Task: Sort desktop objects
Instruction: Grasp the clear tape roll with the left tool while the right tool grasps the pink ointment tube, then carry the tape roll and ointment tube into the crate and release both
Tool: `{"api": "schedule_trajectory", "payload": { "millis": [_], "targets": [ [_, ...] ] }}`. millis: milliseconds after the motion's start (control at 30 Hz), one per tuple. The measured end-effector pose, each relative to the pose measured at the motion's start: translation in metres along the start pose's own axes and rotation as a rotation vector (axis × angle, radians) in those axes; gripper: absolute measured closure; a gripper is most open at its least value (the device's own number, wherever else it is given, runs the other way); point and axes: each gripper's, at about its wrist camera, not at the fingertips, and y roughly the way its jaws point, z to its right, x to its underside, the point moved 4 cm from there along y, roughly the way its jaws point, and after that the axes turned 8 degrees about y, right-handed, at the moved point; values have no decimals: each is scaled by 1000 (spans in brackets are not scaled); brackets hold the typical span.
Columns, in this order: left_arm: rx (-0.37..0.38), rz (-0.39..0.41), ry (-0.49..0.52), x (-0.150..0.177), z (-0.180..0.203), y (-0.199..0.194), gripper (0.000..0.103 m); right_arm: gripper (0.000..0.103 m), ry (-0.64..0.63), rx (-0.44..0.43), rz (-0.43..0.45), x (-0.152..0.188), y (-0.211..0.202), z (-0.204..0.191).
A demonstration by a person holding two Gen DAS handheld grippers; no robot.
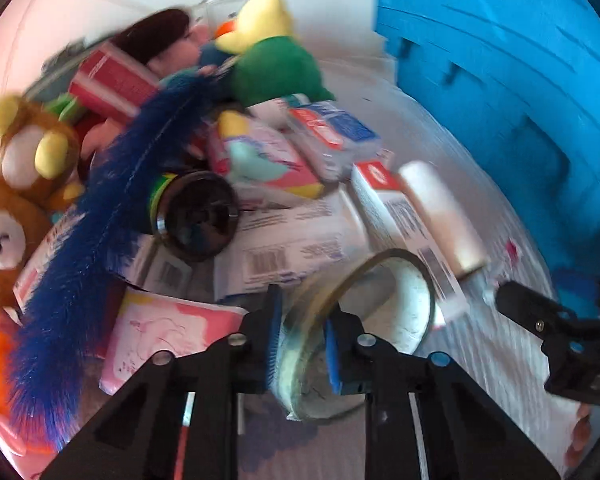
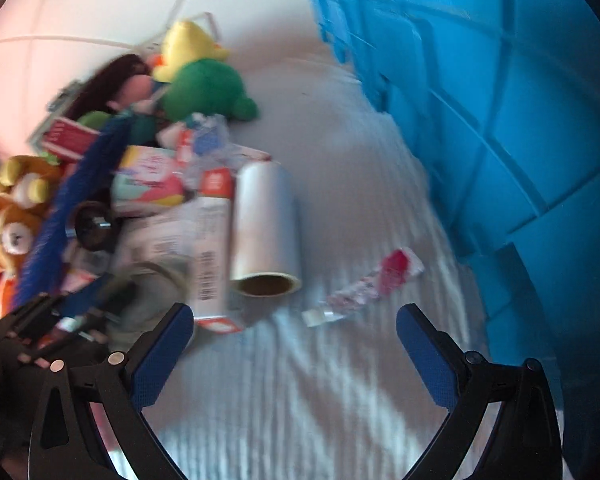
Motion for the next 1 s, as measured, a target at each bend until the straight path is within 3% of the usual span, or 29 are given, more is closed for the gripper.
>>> {"api": "schedule_trajectory", "payload": {
  "millis": [100, 233, 400, 433, 500, 733, 1000],
  "targets": [
    [-10, -6, -62, 2, -21, 5, 92, 4, 19, 81, 7, -3, 9, 8],
    [12, -4, -89, 5, -31, 8, 94, 31, 51, 134, -33, 0, 29, 10],
    [17, 1, -89, 5, -32, 8, 94, 43, 63, 166, -42, -1, 45, 14],
    [21, 0, -95, 5, -32, 7, 94, 62, 52, 172, -38, -2, 46, 13],
    [22, 3, -104, 6, -33, 3, 94, 81, 24, 186, -39, -4, 46, 15],
    [8, 62, -118, 11, -30, -35, 94, 84, -51, 89, -86, 14, 33, 7],
    [-66, 158, -124, 16, -27, -96, 94, 89, -224, -35, 32, 29, -29, -27]
  ]
}}
